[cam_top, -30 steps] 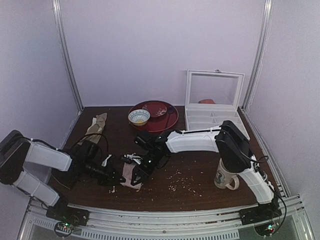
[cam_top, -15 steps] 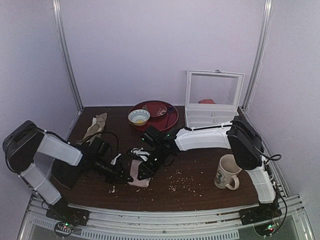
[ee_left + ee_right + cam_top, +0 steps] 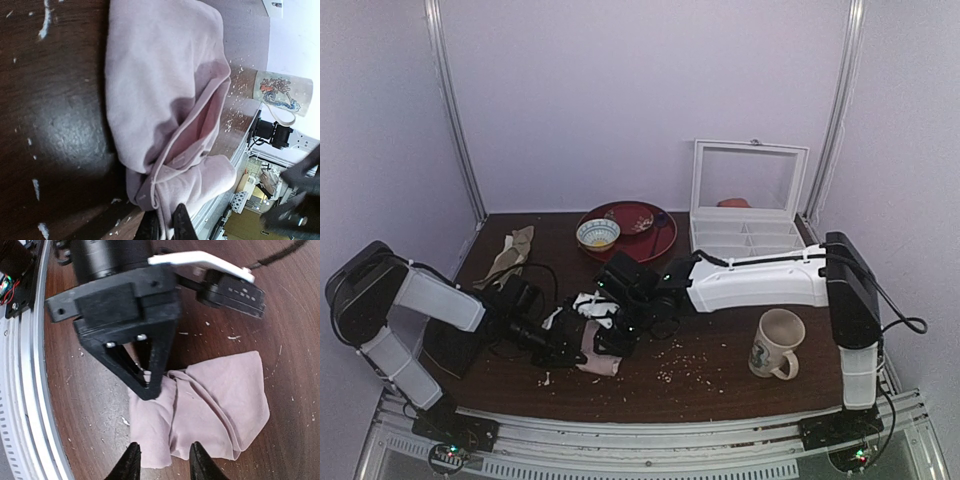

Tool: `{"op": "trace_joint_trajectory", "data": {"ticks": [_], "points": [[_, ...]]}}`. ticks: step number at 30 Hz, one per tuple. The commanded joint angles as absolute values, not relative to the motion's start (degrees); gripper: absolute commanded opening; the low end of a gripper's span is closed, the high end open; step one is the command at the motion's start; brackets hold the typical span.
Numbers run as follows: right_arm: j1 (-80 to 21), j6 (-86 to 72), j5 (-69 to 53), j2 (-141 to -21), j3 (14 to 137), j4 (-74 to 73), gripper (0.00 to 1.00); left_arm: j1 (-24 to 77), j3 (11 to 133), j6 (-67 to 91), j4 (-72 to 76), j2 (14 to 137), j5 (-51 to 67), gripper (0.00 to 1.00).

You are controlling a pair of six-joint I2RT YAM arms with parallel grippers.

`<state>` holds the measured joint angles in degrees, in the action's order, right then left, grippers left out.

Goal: Roll the underwear
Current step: Roll the underwear at the center of the board.

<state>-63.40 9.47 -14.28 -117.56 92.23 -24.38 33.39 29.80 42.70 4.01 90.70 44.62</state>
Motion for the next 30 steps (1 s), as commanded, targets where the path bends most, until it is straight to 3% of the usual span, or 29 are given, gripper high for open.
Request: {"op": "trace_joint_trajectory", "data": {"ticks": [1, 22, 30], "points": [[-67.3, 14.9, -4.2, -119.5, 95.1, -29.5, 0.31, 33.7, 30.2, 42.7, 4.1, 90.2, 44.5, 0.0], [-72.5, 19.7, 11.9, -125.7, 95.1, -26.8, 0.33, 33.7, 29.2, 43.6, 5.0, 89.2, 44.4, 0.0], [-73.0, 21.1, 13.0, -127.5, 95.8, -26.1, 0.33, 33.7, 29.1, 43.8, 5.4, 89.5, 44.6, 0.0]]}}
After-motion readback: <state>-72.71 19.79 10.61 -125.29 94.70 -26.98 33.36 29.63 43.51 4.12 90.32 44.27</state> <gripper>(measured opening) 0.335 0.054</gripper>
